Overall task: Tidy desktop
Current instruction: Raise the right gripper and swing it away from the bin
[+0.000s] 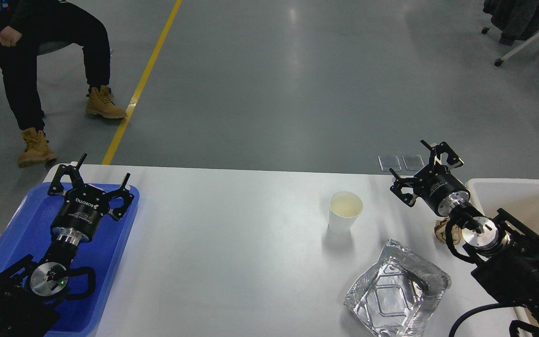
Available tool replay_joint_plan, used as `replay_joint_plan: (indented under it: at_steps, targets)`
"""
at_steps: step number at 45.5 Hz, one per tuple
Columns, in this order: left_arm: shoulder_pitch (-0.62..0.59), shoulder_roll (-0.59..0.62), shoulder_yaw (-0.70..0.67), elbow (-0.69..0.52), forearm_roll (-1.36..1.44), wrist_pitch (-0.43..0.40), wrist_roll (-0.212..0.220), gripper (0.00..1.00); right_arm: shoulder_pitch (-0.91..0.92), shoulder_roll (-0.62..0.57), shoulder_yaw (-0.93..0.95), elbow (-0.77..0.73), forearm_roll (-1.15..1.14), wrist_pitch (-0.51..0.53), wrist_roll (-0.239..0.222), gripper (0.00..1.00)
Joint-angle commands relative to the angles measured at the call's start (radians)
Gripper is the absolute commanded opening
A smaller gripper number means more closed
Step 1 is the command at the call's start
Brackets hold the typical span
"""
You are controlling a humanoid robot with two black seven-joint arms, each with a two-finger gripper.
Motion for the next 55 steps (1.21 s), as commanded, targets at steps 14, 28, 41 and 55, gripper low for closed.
replay_joint_plan:
  at_steps: [14, 28, 41, 55]
  targets:
    - [-0.001, 0.001, 0.014, 0.0, 0.0, 0.0, -0.002, 0.99, 0.003, -0.005, -0.002, 0.005, 0.0, 0.002, -0.002, 1.0]
    - [-0.001, 0.001, 0.014, 0.0, 0.0, 0.0, -0.002, 0.99, 0.009, -0.033, -0.009, 0.018, -0.011, 0.002, -0.006, 1.0]
    - [-0.001, 0.001, 0.014, 0.0, 0.0, -0.002, -0.002, 0.99, 0.023, -0.113, -0.119, 0.077, -0.02, -0.003, -0.008, 1.0]
    - [-0.001, 0.001, 0.014, 0.0, 0.0, 0.0, -0.002, 0.99, 0.078, -0.28, -0.342, 0.195, -0.025, -0.006, -0.011, 1.0]
